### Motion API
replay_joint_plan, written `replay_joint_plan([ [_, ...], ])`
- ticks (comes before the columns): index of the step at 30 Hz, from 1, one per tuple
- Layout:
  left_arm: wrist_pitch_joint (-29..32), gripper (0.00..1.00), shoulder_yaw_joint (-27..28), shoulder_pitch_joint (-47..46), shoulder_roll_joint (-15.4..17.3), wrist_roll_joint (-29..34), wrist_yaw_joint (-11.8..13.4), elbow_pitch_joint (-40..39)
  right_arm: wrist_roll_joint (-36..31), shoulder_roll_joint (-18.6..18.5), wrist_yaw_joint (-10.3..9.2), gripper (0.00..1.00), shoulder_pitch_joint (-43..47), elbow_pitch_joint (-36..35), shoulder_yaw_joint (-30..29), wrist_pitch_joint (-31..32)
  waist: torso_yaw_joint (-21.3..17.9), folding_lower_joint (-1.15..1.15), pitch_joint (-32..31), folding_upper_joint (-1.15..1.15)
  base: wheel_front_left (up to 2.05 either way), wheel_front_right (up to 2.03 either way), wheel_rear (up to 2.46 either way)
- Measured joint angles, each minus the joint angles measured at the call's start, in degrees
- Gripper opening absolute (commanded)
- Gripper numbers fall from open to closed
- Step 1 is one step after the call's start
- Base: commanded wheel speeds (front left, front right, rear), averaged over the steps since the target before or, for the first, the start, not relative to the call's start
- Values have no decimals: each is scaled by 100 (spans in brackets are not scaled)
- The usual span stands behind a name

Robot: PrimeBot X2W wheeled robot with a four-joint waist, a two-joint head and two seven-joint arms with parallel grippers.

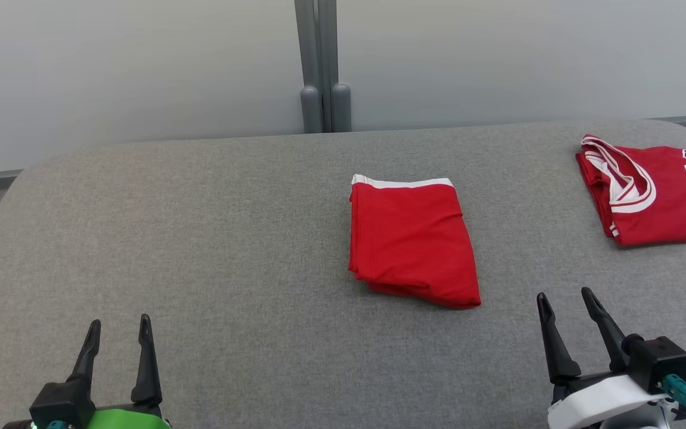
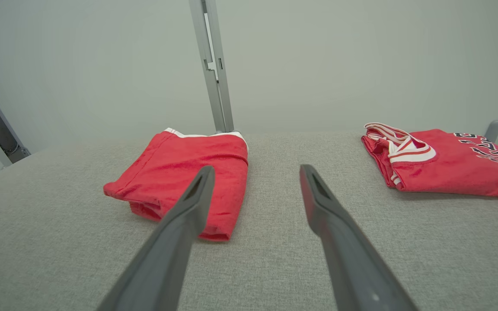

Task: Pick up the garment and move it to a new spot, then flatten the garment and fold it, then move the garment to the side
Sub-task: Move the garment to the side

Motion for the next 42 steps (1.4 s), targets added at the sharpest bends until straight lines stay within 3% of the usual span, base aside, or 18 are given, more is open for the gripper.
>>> replay_joint_plan([
  [14, 0, 100, 14, 0, -3, 1, -3, 1, -1, 8, 0, 100, -7, 7, -25, 0, 2, 0, 16, 0, 0, 0, 0],
  [22, 0, 100, 2, -12, -5, 10, -7, -4, -4, -245, 0, 100, -510, 86, 175, -1, 18, 0, 105, 0, 0, 0, 0],
  [32, 0, 100, -188, -272, -10, 16, -12, 23, -22, -590, 0, 100, -2075, 1101, 651, 71, 204, 0, 425, 0, 0, 0, 0],
  [42, 0, 100, -410, -645, -13, -4, -25, 97, 64, -693, 0, 100, -3409, 2893, 1063, 185, 582, 0, 856, 0, 0, 0, 0],
])
